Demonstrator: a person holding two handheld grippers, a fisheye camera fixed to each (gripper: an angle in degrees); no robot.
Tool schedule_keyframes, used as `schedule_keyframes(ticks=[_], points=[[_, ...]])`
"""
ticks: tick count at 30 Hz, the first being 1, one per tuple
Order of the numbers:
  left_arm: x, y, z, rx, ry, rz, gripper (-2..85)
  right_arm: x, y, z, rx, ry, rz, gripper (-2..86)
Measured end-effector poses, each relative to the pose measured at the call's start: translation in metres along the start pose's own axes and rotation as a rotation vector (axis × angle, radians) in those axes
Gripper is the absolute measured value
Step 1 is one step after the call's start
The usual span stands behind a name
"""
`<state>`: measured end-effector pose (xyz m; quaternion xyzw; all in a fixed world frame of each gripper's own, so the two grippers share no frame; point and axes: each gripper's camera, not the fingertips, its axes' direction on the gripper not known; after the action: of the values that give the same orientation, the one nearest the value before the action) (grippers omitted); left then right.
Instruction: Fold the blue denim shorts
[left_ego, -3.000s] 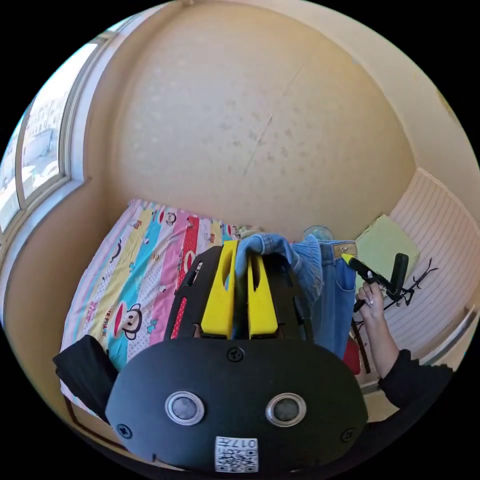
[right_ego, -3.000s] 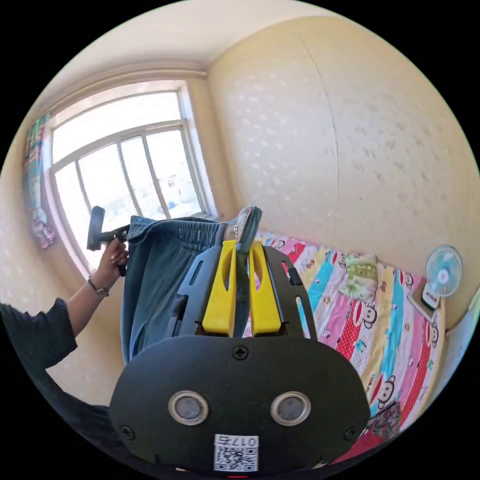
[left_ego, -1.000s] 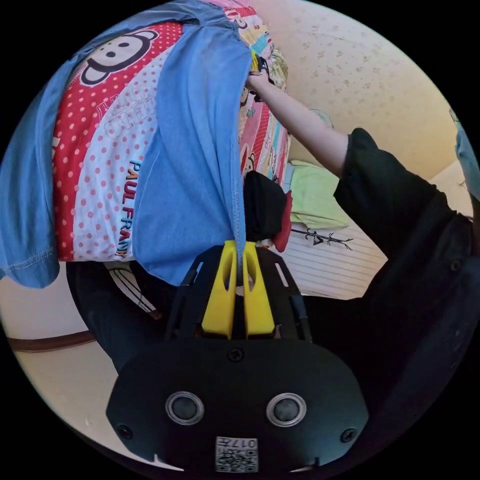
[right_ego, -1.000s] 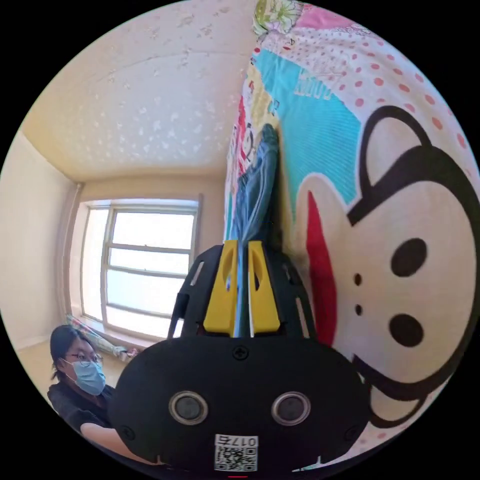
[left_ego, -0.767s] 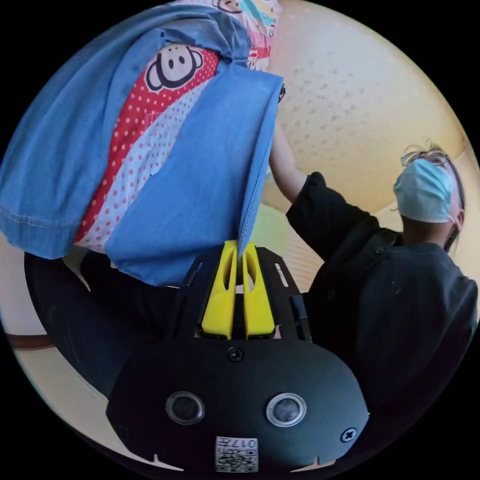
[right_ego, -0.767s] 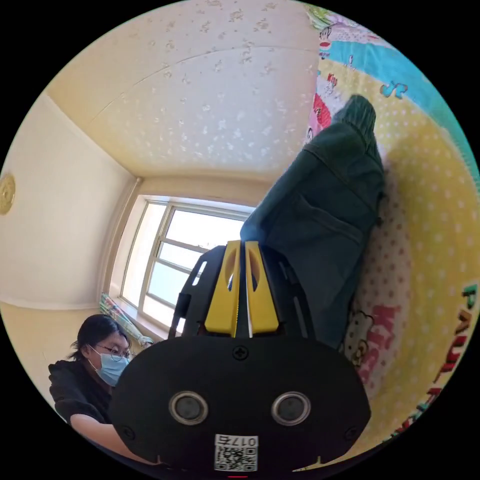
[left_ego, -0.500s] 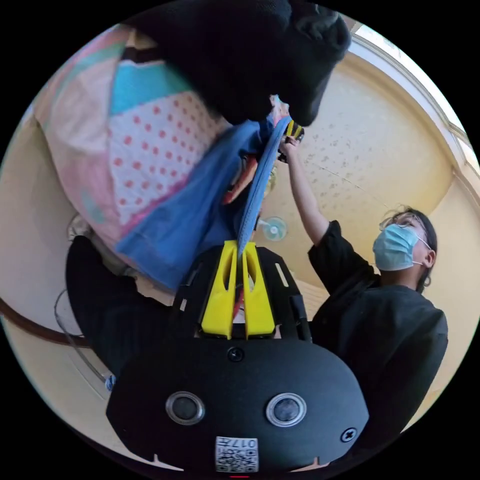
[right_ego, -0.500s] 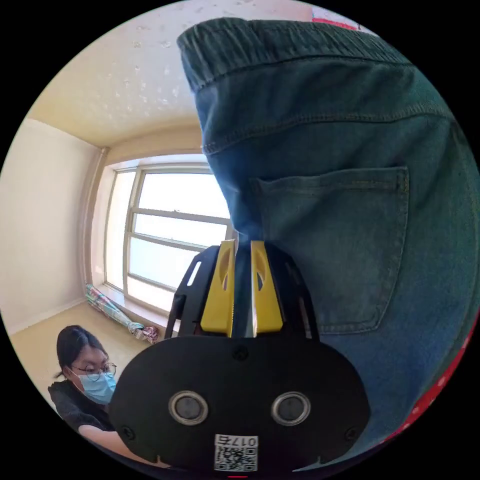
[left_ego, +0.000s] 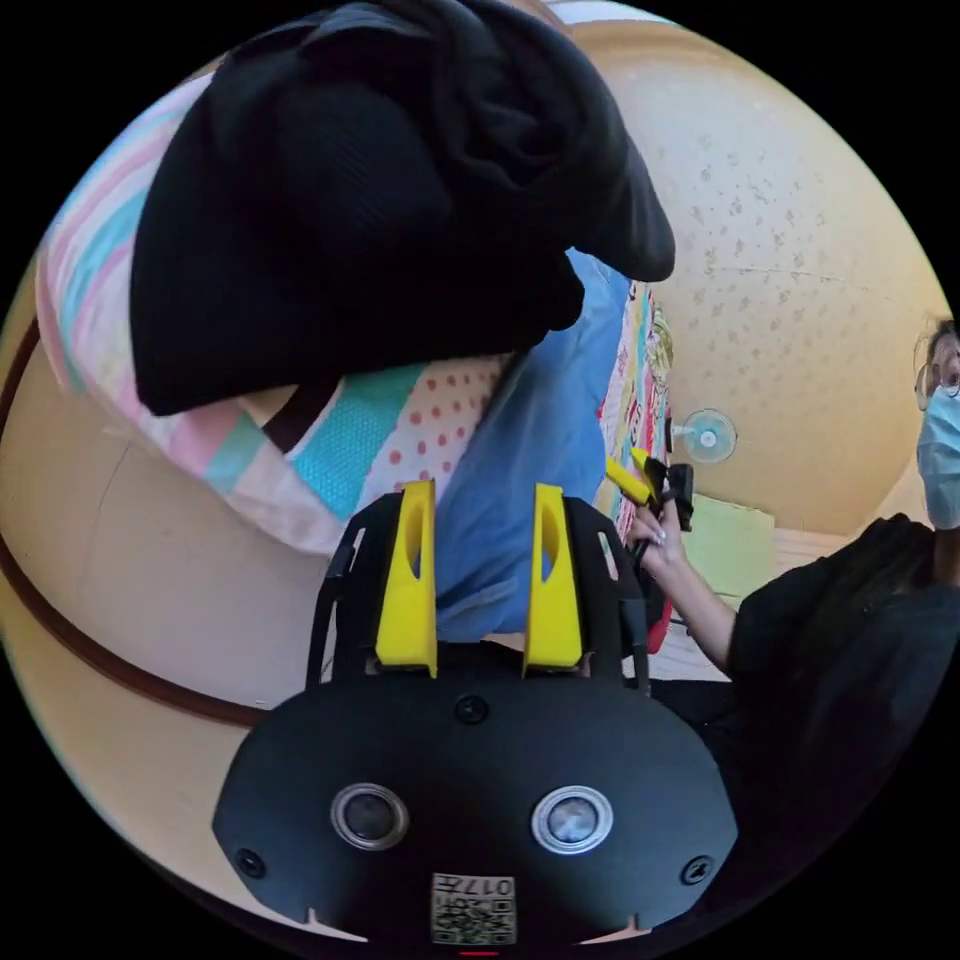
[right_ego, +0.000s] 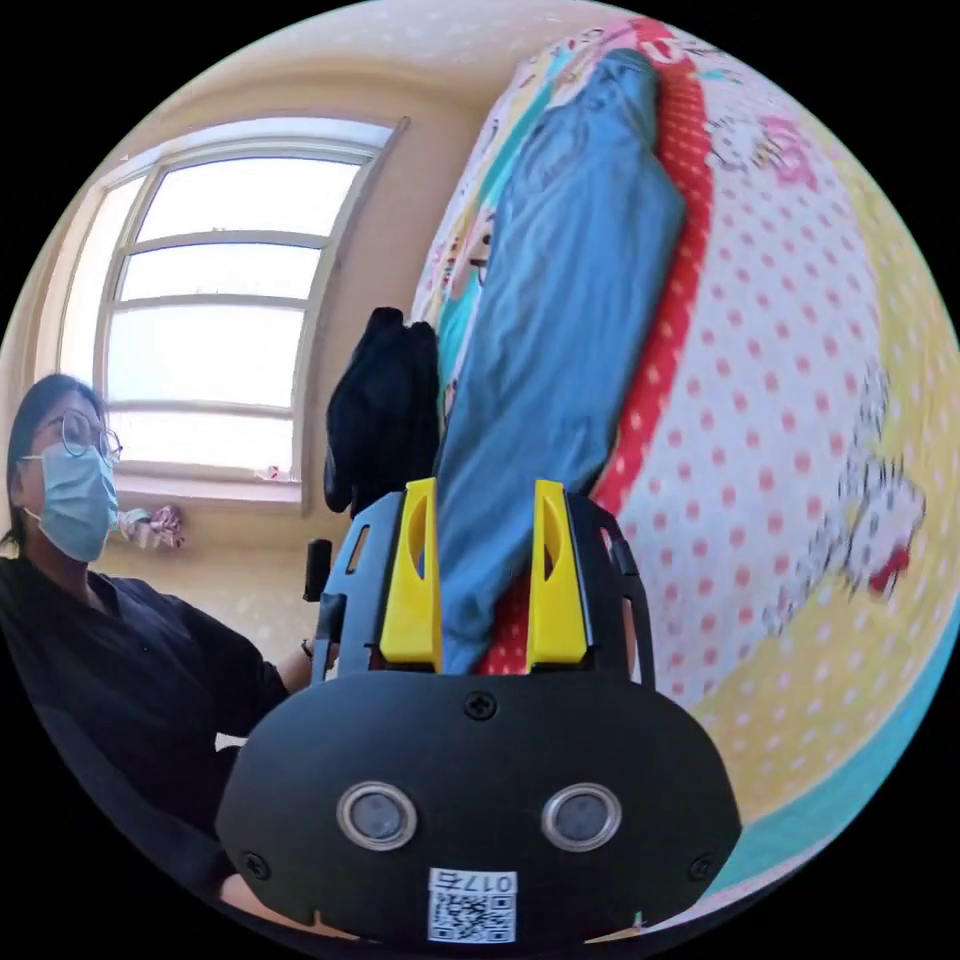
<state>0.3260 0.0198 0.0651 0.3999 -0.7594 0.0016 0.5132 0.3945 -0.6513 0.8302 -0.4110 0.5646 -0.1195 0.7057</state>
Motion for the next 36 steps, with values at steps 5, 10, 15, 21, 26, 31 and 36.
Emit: schedule_keyframes(ticks=[5, 10, 15, 21, 26, 31, 36], points=[[0.013, 0.017, 0.048, -0.002, -0.115, -0.027, 10.6, 0.022, 0.091, 0.085, -0.087, -0.293, 0.120, 13.9], [0.043, 0.044, 0.081, -0.164, -0.098, -0.038, 3.8, 0.007, 0.074, 0.147, -0.394, -0.330, -0.017, 2.0], [0.105, 0.079, 0.100, -0.340, 0.116, 0.159, 2.1, -0.015, 0.106, 0.053, -0.497, -0.242, -0.169, 0.8], [0.118, 0.164, 0.179, -0.765, 0.193, 0.101, 1.0, -0.014, 0.212, -0.012, -0.743, -0.192, -0.087, 4.0], [0.104, 0.155, 0.192, -0.658, -0.068, 0.017, 7.9, 0.038, 0.237, -0.016, -0.827, 0.054, 0.124, 13.1], [0.120, 0.081, 0.178, -0.308, 0.029, 0.103, 10.2, 0.063, 0.147, -0.060, -0.274, 0.014, 0.090, 14.1], [0.120, 0.017, 0.228, -0.266, 0.039, 0.091, 9.0, 0.097, 0.058, -0.025, -0.058, -0.073, 0.090, 12.3]])
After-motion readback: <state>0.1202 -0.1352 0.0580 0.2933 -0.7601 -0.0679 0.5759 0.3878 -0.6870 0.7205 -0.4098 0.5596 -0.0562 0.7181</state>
